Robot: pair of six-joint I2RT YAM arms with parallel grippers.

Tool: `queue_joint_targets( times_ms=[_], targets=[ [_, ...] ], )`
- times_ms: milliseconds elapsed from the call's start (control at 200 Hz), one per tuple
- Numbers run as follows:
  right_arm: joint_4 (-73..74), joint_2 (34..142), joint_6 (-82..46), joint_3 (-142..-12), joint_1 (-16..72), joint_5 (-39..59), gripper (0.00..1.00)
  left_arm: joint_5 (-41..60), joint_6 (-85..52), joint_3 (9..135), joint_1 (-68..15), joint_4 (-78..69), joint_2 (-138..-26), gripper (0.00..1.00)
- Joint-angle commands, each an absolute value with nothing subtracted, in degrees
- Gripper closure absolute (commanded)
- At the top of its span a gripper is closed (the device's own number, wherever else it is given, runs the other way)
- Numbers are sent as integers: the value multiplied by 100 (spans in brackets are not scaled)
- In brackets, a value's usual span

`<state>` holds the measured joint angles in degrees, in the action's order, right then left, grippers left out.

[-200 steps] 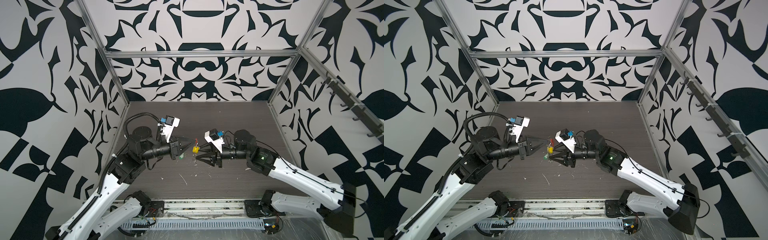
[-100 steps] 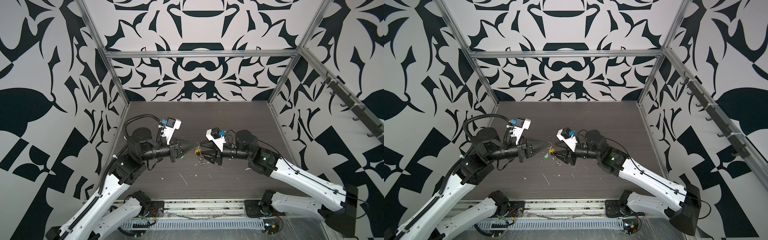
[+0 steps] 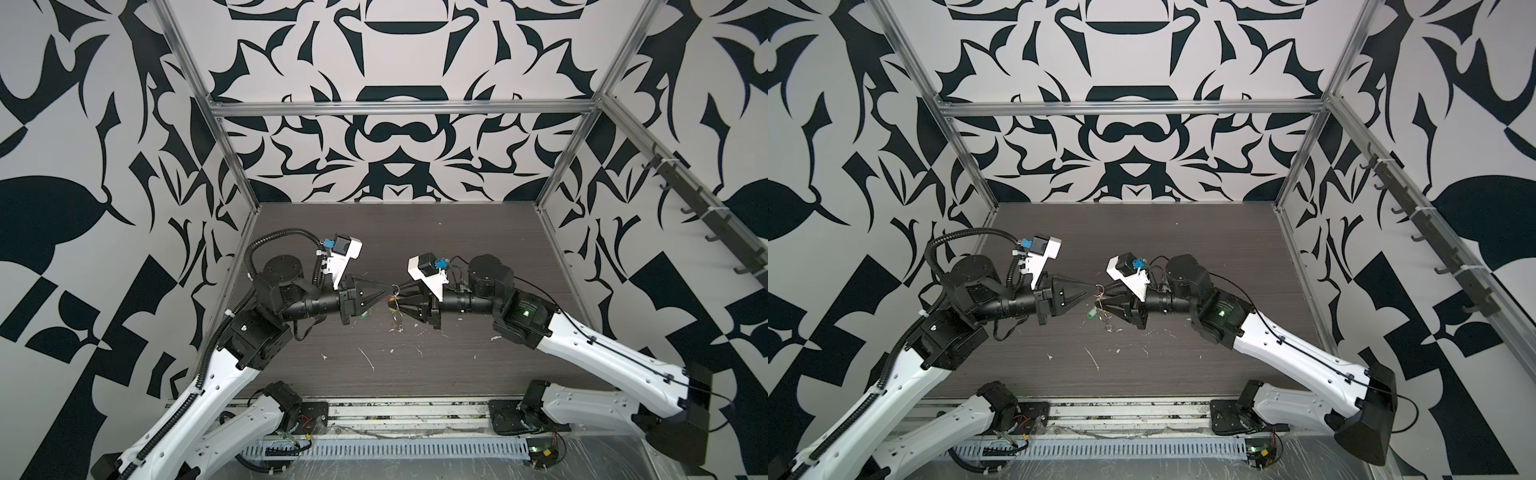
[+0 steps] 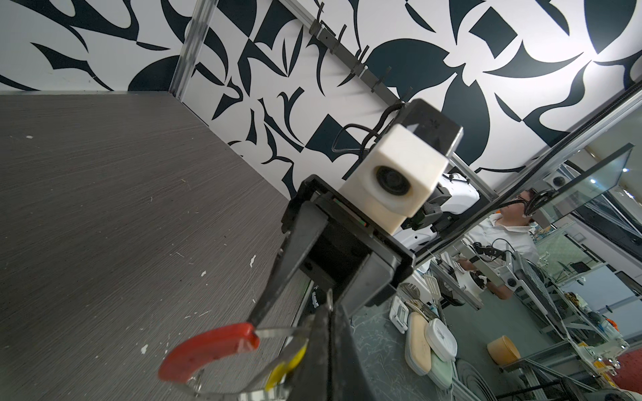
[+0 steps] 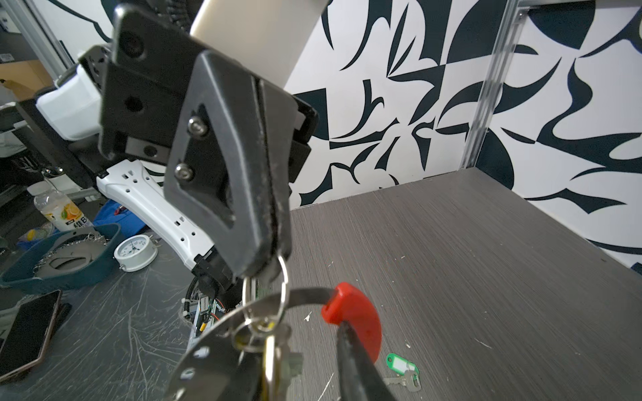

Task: Remove the keys from the keyring

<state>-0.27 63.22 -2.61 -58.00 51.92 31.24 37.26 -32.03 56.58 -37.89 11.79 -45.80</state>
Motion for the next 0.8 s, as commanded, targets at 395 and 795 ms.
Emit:
queue_joint_targets(
  times_ms=[395, 795],
  targets=[
    [-1802, 6419, 564, -6989, 5212, 3308, 100, 3718, -2481, 5921, -3796, 2166, -4417, 100],
    [-2716, 6796, 1123, -7748, 5212, 3331, 100, 3788, -2358, 5994, -3797, 2435, -4397, 100]
  ],
)
